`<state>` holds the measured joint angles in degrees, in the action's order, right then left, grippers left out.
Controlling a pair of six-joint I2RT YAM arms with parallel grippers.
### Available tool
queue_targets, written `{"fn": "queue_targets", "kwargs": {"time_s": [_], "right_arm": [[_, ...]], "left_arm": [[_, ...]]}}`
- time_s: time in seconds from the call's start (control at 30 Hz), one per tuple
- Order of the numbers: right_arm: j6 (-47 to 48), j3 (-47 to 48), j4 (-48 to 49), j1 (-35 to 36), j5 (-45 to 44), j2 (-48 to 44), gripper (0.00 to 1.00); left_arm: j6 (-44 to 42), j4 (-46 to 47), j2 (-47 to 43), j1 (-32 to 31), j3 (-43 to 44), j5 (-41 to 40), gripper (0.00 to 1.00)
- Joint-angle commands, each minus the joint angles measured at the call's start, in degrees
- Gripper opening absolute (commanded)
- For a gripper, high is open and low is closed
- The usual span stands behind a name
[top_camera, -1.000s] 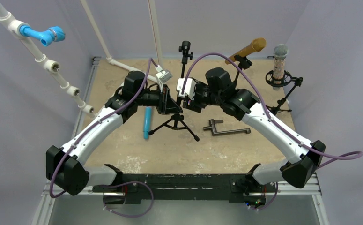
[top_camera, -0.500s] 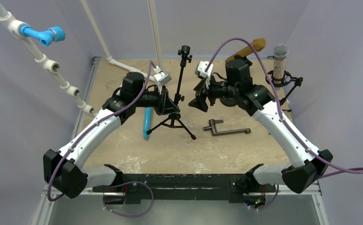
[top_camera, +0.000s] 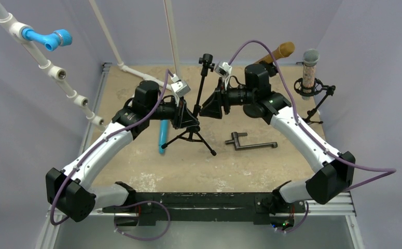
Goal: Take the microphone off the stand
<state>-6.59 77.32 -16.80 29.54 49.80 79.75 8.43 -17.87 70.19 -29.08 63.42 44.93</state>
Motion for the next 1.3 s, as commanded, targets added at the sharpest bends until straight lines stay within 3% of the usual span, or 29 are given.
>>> {"fn": "queue_targets", "kwargs": {"time_s": [0.0,0.2,0.27,0.37,0.53,0.73,0.77,0.9,1.03,1.13,1.27], "right_arm": [[-4.79,-1.13,5.83,-0.32,3.84,-0.08,0.5],[-1.62,-1.94,4.95,-0.27,2.75,-0.39,0.1],[0.59,-1.68,3.63,-0.27,1.48,-0.66,0.03],[10.0,0.49,-2.25,0.18,-3.82,-1.42,0.0],[31.19,2.31,-10.99,5.33,-23.31,-3.37,0.0],[37.03,2.11,-9.86,7.67,-34.31,-3.19,0.0],[37.44,2.13,-9.76,7.94,-35.36,-3.12,0.01],[36.31,1.93,-10.13,8.25,-34.77,-3.16,0.31],[32.69,1.77,-10.99,7.56,-30.66,-4.55,0.54],[26.39,1.88,-10.04,4.64,-24.54,-5.75,0.65],[20.21,3.22,-8.9,0.93,-15.82,-6.97,0.68]], "left_arm": [[-0.91,4.5,-2.18,-0.33,0.71,1.14,0.0],[-0.35,5.33,-2.06,-0.3,0.18,1.19,0.0],[-0.21,5.51,-2.09,-0.35,-0.02,1.3,0.0],[0.55,5.68,-2.12,-0.36,-0.46,1.3,0.0],[6.8,7.59,-1.28,-0.32,-0.22,2.39,0.0],[10.22,8.63,1.08,-0.34,1.31,3.32,0.0],[10.21,8.72,1.24,-0.36,1.29,3.26,0.0],[9.35,8.83,0.98,-0.35,0.62,2.74,0.0],[8.22,8.81,-0.28,0.2,-0.1,1.98,0.0],[7.97,9.16,-1.28,1.21,-0.55,1.75,0.0],[6.64,9.3,-2.36,2.43,-0.91,1.27,0.0]]}}
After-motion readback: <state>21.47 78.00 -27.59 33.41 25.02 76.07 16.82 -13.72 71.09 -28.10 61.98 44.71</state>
